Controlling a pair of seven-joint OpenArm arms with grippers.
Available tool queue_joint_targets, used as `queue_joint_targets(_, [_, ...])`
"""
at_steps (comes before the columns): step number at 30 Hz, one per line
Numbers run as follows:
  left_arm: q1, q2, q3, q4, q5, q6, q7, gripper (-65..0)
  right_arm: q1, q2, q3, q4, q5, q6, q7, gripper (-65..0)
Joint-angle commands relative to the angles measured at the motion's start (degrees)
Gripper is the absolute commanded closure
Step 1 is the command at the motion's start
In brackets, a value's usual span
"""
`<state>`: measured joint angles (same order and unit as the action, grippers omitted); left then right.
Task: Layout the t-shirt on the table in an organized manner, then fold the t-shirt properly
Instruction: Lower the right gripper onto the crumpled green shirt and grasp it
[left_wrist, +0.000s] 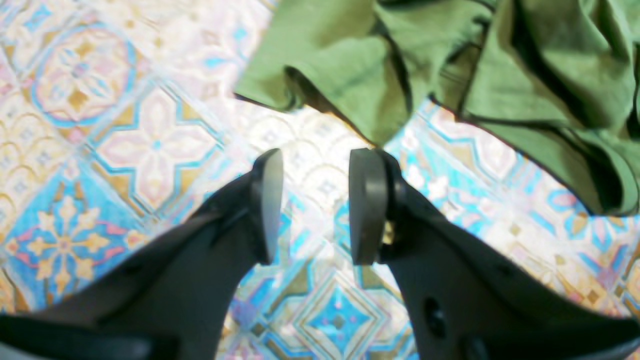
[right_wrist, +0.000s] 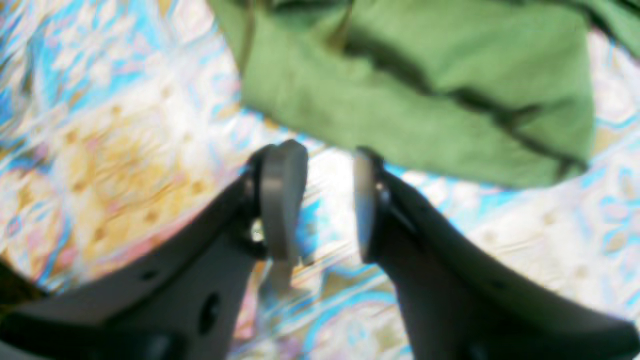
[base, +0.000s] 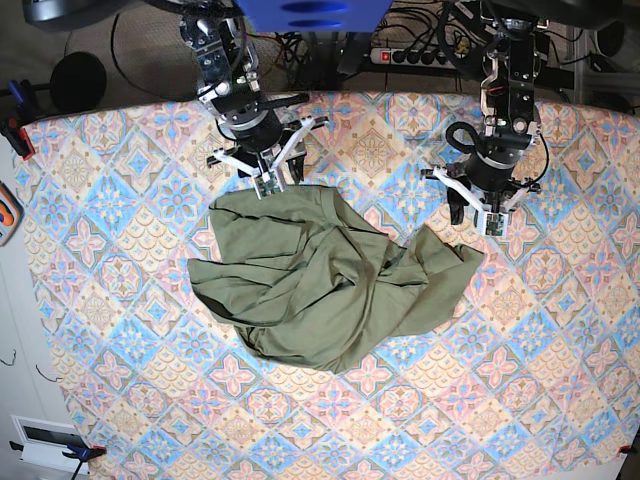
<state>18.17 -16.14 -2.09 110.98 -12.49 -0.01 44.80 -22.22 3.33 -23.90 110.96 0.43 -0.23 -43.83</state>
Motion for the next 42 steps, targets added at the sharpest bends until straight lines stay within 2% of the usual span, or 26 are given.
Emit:
queue_joint_targets(1, [0.33,-0.43,-0.42,1.07,-0.04,0.23,-1.24,-22.0,1.43,-0.04,-0.06,0.91,0.06,0.01,0.10,-21.5])
queue_joint_targets(5, [0.86,-0.43,-0.42,1.07,-0.04,0.23,-1.24,-22.0,4.77,-0.04,-0.23,-0.32,0.06,0.01,-1.13,-25.0])
queue_joint_targets(15, [0.86,-0.34,-0.42,1.07,-0.04,0.23,-0.97,-22.0,6.70,-0.21,-0.76,-4.89,0.06,0.01,-1.40,-26.8])
queue_joint_targets(20, [0.86,-0.34,-0.42,0.98,-0.04,0.23,-0.88,-22.0,6.70,-2.32,-3.22,-6.56,-0.21,-0.17,-2.89,-31.7])
queue_joint_targets(27, [0.86,-0.34,-0.33,0.89,-0.04,0.23,-0.88,-22.0,11.98,-2.94,-5.95,-11.13,-0.29,-0.17,-2.89,-31.8])
queue_joint_targets(34, [2.09,-0.25,-0.42,0.80,-0.04,0.23,-1.06,-22.0,13.12,-4.61,-5.95,-14.39,-0.29,-0.17,-2.72,-31.8])
queue_joint_targets(42, [2.09,0.80,-0.42,0.80,-0.04,0.23,-0.88,-22.0,16.37,-4.87,-6.03,-18.25,-0.29,-0.17,-2.54,-31.9])
